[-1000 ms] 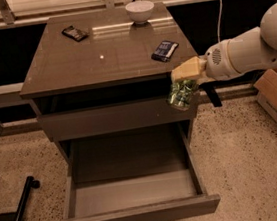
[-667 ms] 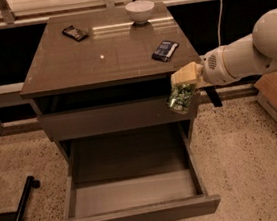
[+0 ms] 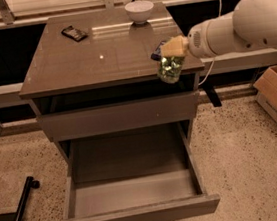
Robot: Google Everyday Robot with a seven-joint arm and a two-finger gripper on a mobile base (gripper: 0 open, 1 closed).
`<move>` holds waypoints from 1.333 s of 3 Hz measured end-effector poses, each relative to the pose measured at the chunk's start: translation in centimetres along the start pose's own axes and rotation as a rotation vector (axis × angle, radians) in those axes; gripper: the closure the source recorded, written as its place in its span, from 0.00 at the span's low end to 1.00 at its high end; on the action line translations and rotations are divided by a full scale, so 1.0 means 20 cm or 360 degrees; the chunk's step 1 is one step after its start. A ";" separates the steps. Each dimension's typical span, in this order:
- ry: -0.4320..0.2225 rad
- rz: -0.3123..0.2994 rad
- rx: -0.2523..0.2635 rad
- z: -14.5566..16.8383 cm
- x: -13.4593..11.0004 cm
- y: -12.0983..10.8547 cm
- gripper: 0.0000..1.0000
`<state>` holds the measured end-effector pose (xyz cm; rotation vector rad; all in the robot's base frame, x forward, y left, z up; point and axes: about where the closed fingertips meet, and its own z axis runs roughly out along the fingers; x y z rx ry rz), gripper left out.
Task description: Pick green can from middle drawer and place on counter
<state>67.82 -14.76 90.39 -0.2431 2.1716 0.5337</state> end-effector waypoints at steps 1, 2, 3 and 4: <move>-0.0253 -0.0312 0.0013 0.03 -0.38 0.13 1.00; -0.0413 -0.0488 -0.0047 0.08 -0.60 0.23 1.00; -0.0474 -0.0558 -0.0164 0.27 -0.69 0.28 1.00; -0.0497 -0.0546 -0.0297 0.51 -0.72 0.29 1.00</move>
Offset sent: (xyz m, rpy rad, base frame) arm 0.0988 0.0678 0.1451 -0.1354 -0.5436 0.1777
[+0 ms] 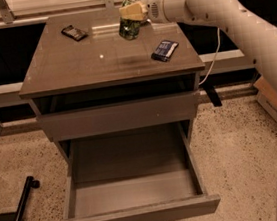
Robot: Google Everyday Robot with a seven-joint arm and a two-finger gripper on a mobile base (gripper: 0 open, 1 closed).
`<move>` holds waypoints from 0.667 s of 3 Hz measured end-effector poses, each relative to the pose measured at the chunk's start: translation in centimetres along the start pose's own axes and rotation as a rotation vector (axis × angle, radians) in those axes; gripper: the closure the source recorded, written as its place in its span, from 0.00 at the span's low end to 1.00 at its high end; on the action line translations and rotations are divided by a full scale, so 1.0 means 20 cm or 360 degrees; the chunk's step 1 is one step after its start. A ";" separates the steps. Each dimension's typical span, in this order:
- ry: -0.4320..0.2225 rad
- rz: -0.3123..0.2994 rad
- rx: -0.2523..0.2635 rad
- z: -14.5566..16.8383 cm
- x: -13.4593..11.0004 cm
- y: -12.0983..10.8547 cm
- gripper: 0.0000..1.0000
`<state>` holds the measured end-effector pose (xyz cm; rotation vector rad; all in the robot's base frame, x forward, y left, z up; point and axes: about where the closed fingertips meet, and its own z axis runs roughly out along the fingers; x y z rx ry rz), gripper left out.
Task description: Pick green can from middle drawer and place on counter
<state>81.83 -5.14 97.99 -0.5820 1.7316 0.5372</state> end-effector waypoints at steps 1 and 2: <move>0.0024 0.0062 -0.0068 0.19 0.13 -0.04 1.00; 0.0091 0.0102 -0.0080 0.37 0.29 -0.08 0.96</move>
Offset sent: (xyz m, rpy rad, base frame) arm 0.0748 0.0298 -0.0968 0.0445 0.1237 0.0486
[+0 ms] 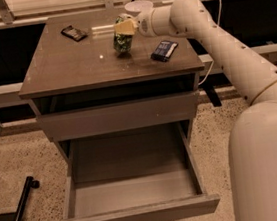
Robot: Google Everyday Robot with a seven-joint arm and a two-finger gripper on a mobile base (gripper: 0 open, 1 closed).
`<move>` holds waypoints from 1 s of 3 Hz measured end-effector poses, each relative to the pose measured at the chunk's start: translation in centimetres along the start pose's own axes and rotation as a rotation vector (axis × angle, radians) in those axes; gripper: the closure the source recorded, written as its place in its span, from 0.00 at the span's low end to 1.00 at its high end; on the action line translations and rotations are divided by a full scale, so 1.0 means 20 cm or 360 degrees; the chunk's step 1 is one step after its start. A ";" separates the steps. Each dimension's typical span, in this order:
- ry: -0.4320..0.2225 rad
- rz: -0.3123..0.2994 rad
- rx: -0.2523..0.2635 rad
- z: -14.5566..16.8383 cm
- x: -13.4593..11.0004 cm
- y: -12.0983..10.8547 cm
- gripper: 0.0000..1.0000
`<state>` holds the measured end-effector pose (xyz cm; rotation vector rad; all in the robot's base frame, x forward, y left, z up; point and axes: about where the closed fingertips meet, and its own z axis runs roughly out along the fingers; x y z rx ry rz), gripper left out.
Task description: Pick green can from middle drawer and place on counter
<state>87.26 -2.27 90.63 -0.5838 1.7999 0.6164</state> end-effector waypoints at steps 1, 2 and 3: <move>0.0069 -0.0020 0.0038 0.08 0.10 -0.03 0.73; 0.0069 -0.0020 0.0038 0.08 0.08 -0.03 0.50; 0.0069 -0.0020 0.0038 0.08 0.08 -0.03 0.27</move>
Offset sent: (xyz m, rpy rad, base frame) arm 0.0093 0.0041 -0.0224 -0.0416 0.0207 -0.0134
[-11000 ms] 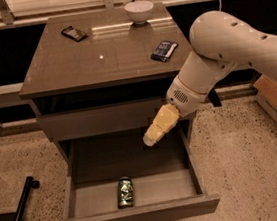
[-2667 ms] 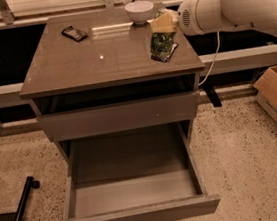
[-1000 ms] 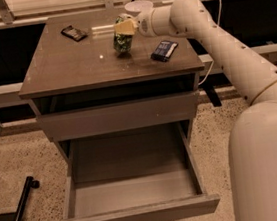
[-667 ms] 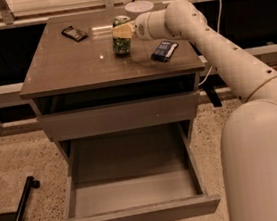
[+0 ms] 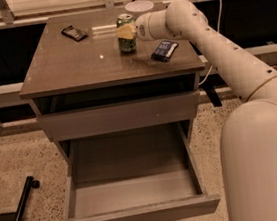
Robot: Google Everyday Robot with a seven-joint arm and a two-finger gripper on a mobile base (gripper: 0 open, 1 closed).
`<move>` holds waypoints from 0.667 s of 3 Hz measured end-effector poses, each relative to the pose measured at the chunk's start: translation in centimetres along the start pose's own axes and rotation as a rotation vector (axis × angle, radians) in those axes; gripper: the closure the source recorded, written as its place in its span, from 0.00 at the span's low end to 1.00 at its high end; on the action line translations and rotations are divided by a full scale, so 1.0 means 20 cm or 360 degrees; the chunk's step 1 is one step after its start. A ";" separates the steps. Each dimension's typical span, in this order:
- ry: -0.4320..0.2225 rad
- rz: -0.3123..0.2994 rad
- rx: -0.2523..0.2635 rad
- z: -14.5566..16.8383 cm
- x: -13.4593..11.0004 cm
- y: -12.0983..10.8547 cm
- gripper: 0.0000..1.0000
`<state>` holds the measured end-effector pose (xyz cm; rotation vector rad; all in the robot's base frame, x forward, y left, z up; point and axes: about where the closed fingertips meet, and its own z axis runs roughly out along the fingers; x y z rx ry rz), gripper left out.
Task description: Pick green can from middle drawer and place on counter
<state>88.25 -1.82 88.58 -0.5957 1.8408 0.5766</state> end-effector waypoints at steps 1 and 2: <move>0.0000 0.0000 0.0000 0.00 0.00 0.00 0.04; 0.0002 0.0000 -0.0003 0.01 0.00 0.01 0.00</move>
Offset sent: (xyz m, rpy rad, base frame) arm 0.0000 0.0000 0.0000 0.0000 0.0000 0.0000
